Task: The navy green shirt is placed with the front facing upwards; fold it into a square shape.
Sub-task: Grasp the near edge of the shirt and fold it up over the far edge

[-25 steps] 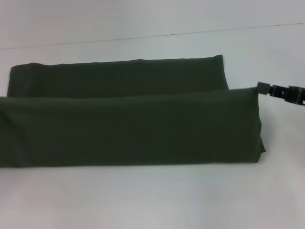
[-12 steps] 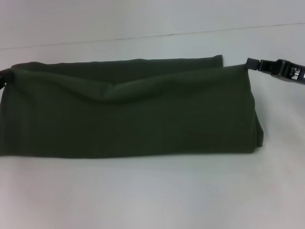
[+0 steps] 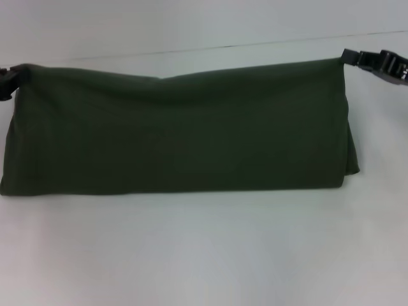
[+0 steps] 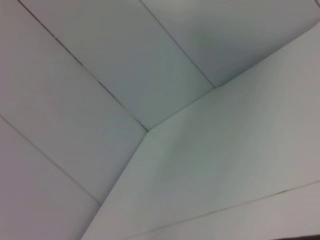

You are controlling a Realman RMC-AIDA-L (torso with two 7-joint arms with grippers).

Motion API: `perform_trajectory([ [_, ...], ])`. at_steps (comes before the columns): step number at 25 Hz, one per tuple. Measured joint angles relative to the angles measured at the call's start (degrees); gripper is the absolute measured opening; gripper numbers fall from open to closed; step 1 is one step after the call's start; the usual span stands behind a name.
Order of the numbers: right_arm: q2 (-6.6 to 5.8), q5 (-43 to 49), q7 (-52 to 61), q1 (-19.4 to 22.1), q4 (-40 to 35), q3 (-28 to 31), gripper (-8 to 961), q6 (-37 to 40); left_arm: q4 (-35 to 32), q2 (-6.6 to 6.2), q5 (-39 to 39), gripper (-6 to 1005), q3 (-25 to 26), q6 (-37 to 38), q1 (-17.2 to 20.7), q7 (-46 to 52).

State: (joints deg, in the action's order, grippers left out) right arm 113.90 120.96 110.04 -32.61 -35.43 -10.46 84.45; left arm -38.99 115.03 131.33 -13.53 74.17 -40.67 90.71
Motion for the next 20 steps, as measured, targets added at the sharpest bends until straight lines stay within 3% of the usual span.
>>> perform_trajectory([
  [12, 1.43, -0.34, 2.59, -3.12, -1.75, -0.56, 12, -5.83, 2.22, 0.15, -3.85, 4, -4.36, -7.95, -2.60, -0.71],
  [20, 3.73, -1.02, 1.83, -4.85, -1.75, -2.07, 13, -10.70, 5.58, 1.29, -8.34, 4, -7.37, -13.86, -3.57, -4.01],
])
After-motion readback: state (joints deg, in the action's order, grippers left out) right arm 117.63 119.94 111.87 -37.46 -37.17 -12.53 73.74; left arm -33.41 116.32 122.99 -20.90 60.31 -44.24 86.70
